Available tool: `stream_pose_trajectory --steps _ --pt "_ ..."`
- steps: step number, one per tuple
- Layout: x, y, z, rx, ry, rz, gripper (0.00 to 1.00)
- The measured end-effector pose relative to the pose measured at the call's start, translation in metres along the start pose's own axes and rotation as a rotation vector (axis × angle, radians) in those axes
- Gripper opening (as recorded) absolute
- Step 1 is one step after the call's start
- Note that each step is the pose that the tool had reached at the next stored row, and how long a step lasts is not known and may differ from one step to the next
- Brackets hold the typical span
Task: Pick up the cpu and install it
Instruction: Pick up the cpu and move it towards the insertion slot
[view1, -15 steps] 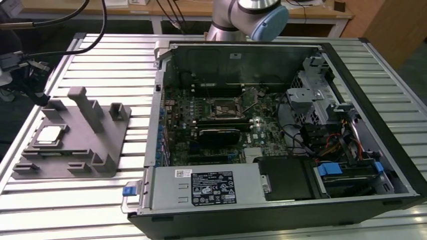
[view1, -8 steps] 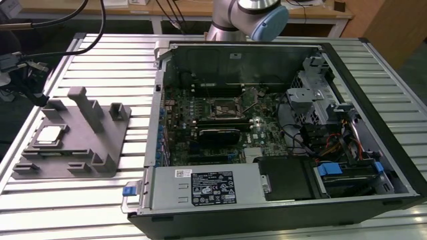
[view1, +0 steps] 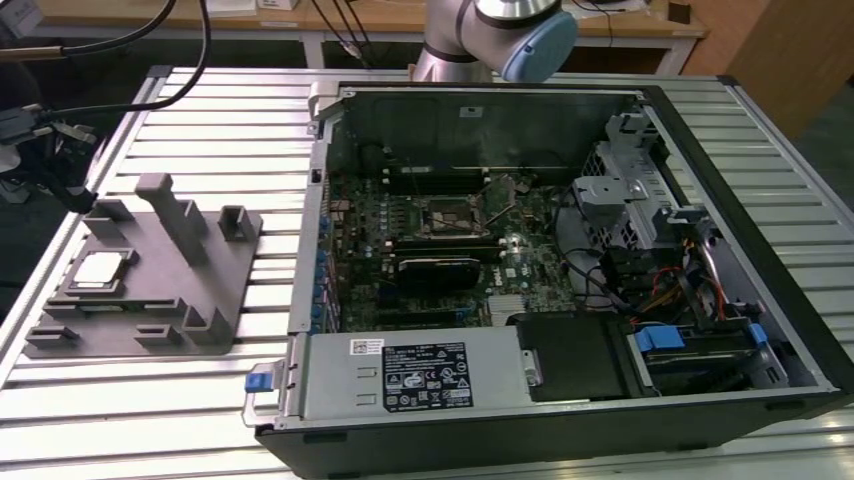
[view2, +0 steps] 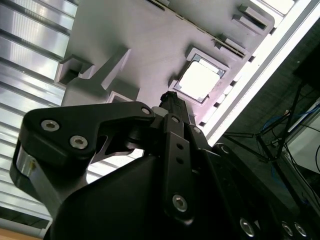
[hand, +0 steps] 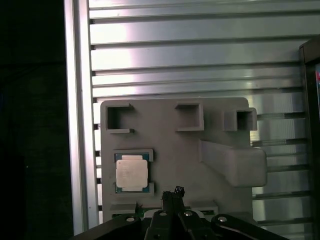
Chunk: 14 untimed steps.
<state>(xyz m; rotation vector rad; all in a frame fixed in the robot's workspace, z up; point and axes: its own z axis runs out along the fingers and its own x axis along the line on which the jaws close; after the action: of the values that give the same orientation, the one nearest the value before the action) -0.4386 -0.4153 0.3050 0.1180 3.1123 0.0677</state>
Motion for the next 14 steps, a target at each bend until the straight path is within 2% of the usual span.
stream_pose_trajectory --steps 14 --pt "0.01 -0.0011 0.0075 0.0001 0.0 0.0 0.11"
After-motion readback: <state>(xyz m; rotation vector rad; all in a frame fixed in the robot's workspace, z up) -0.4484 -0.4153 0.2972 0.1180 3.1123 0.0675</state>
